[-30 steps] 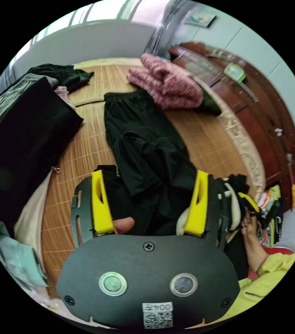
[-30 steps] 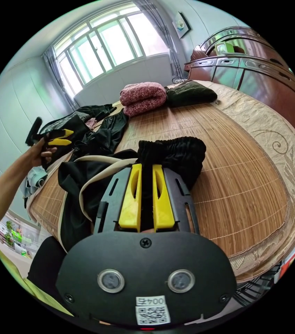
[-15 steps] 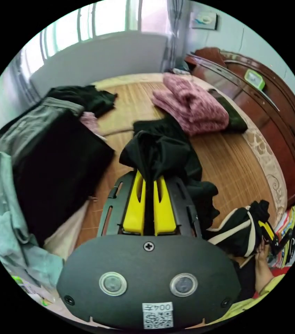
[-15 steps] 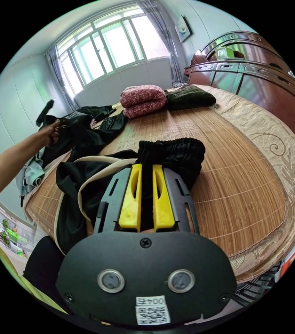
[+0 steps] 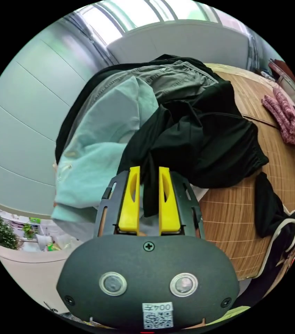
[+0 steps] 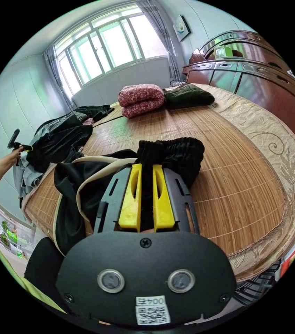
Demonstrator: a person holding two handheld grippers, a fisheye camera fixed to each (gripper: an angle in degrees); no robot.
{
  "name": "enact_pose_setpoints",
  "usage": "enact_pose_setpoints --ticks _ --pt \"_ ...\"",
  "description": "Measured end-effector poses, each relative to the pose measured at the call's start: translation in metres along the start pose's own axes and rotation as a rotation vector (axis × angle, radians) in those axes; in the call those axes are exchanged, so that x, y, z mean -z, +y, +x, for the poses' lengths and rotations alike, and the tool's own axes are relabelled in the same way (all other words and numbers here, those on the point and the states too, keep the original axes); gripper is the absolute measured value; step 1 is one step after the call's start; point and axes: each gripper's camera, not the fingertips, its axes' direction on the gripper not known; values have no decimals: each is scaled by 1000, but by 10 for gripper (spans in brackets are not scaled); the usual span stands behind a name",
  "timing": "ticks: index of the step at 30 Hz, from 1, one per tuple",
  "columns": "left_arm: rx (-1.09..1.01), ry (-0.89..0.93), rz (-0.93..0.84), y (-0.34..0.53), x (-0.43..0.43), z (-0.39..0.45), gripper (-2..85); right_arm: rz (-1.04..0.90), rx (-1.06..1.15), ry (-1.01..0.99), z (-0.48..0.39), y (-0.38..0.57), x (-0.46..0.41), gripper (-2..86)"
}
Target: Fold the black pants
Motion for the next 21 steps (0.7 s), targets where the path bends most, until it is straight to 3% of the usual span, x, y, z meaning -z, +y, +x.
enact_pose_setpoints --ticks 8,14,17,21 --pt "66 588 185 124 3 -36 190 -32 -35 -51 3 -16 15 69" --pt "-39 1107 128 280 2 26 203 -48 -333 -352 55 -33 51 51" --pt "-99 1219 97 353 15 67 204 75 -363 -465 47 -57 120 48" --pt "-229 1167 102 412 37 104 205 218 -275 -721 1 -118 230 49"
